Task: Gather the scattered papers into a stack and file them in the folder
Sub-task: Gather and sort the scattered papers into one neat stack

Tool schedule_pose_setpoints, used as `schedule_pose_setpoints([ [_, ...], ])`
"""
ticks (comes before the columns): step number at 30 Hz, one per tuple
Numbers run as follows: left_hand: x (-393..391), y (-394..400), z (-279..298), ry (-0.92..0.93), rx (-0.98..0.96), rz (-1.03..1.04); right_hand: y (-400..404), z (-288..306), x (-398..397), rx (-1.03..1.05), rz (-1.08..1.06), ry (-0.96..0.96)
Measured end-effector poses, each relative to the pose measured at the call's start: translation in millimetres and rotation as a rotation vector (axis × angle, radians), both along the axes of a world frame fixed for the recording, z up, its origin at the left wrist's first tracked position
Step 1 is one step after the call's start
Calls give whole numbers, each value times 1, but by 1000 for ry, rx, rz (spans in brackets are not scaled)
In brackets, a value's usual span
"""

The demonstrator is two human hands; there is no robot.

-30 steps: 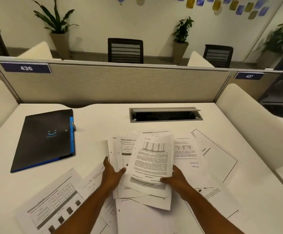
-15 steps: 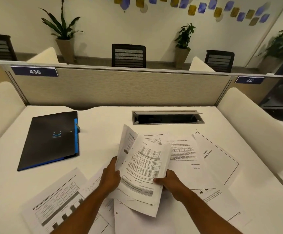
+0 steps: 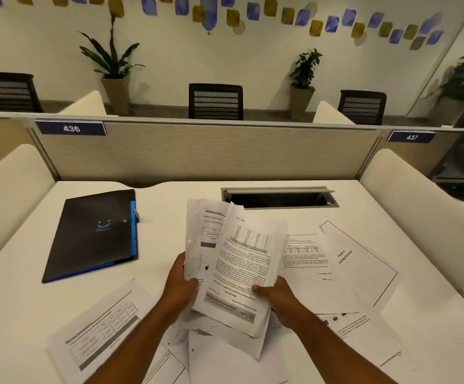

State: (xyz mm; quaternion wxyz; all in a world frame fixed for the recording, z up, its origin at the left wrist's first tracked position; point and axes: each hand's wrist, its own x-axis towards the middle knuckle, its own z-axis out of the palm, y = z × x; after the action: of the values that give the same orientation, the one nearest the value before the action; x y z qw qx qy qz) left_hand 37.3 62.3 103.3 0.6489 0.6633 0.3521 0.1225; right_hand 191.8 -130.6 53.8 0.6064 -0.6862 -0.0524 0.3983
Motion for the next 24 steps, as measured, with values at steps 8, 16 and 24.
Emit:
schedule_pose_setpoints([
  [8, -6, -7, 10, -47, 6, 78, 5, 14, -3, 95, 43, -121],
  [16, -4, 9, 53, -187, 3, 51, 10, 56, 14, 269, -73, -123],
  [24, -2, 23, 85, -217, -2, 55, 35, 97, 22, 300, -76, -174],
])
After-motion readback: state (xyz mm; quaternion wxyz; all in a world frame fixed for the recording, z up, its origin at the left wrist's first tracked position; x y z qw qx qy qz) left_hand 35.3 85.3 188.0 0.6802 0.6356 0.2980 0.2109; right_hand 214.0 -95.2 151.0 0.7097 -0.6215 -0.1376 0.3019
